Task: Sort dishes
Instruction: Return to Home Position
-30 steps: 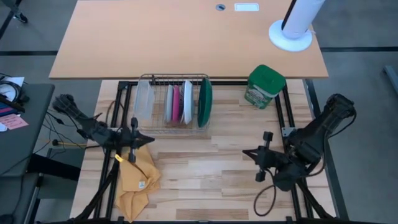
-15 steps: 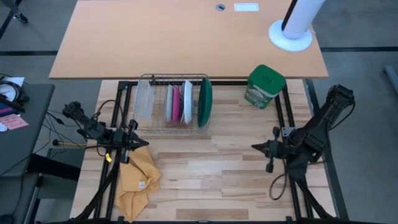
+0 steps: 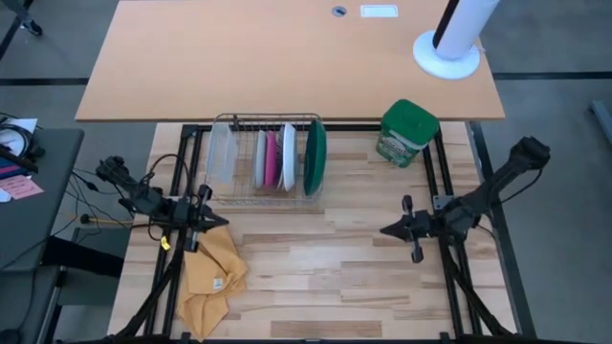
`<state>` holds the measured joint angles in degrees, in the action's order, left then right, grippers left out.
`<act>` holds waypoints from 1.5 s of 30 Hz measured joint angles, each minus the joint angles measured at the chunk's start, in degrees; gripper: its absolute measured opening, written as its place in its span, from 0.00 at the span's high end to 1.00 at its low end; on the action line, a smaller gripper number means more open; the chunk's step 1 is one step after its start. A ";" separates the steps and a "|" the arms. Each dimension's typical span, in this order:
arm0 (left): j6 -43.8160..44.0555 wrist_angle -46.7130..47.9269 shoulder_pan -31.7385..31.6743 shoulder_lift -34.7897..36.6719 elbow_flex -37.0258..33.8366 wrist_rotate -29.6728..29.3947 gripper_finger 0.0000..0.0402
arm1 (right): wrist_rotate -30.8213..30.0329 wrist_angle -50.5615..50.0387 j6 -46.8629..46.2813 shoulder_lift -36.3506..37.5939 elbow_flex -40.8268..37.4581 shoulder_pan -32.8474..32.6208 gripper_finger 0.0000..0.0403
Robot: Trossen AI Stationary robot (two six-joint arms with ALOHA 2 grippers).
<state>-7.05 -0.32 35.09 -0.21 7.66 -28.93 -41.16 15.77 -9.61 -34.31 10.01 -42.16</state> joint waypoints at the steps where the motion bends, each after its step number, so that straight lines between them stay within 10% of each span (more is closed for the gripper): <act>1: 0.00 -0.08 0.00 0.00 -0.04 0.21 1.00 | 2.02 2.74 1.13 0.57 -1.57 1.42 1.00; 16: 3.97 -0.52 -3.61 -0.02 -4.09 3.26 1.00 | 23.37 11.73 4.06 1.73 -9.54 21.53 1.00; 45: 3.97 3.38 -3.61 0.00 -3.93 -0.26 1.00 | 32.05 13.62 10.15 3.00 -9.69 33.97 1.00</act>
<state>-3.07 3.06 31.48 -0.21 3.73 -29.19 -9.11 29.38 0.53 -31.31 0.32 -8.19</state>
